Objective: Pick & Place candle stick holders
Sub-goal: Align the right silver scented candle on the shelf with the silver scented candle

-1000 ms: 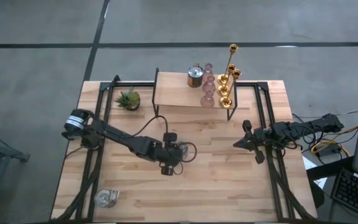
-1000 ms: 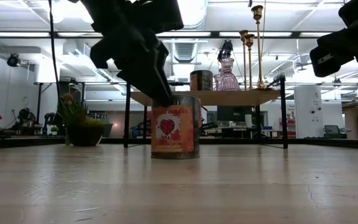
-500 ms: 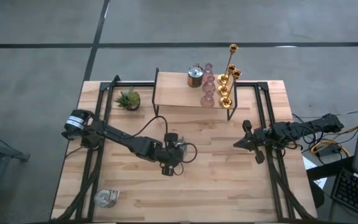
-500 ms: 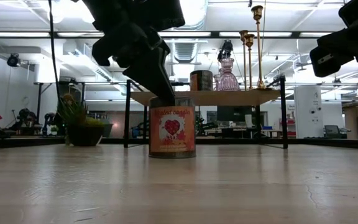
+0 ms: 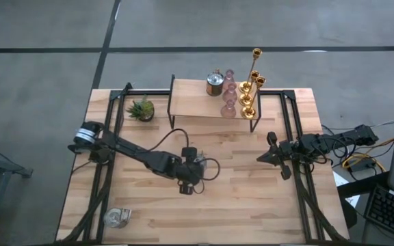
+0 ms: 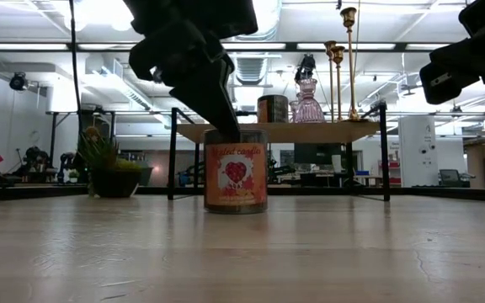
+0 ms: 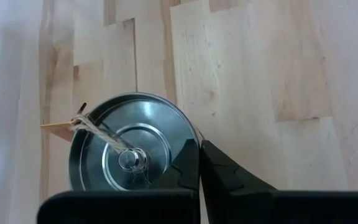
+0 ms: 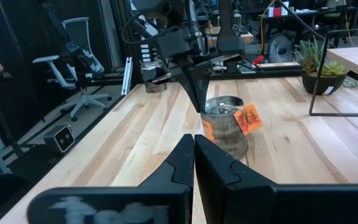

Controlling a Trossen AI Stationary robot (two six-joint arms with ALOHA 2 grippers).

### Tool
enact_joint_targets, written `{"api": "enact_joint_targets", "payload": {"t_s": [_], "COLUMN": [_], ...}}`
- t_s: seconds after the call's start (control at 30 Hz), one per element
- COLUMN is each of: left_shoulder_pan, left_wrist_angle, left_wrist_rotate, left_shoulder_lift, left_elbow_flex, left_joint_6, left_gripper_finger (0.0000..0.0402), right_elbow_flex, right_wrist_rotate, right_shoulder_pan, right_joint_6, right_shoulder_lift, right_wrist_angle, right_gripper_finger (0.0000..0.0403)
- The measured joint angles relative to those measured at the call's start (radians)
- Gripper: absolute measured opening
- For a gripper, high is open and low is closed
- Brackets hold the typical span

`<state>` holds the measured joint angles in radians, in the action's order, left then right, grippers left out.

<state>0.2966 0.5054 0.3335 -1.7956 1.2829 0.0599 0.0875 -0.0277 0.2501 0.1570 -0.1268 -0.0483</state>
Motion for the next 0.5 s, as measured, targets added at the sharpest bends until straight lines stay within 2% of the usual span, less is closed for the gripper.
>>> {"api": "enact_joint_targets", "payload": {"t_s": [0.5], "left_shoulder_pan": [0.000], "left_wrist_angle": [0.073], "left_wrist_rotate": [0.000], "left_shoulder_lift": [-0.003], "left_elbow_flex": [0.060], "left_joint_6": [-0.010], "left_gripper_finger": [0.0000], "right_elbow_flex": [0.000], "right_wrist_rotate": [0.000], "right_shoulder_pan": [0.000], "right_joint_6": [0.000], "right_shoulder_lift": [0.000], "right_wrist_angle": [0.000], "right_gripper_finger": [0.0008]}}
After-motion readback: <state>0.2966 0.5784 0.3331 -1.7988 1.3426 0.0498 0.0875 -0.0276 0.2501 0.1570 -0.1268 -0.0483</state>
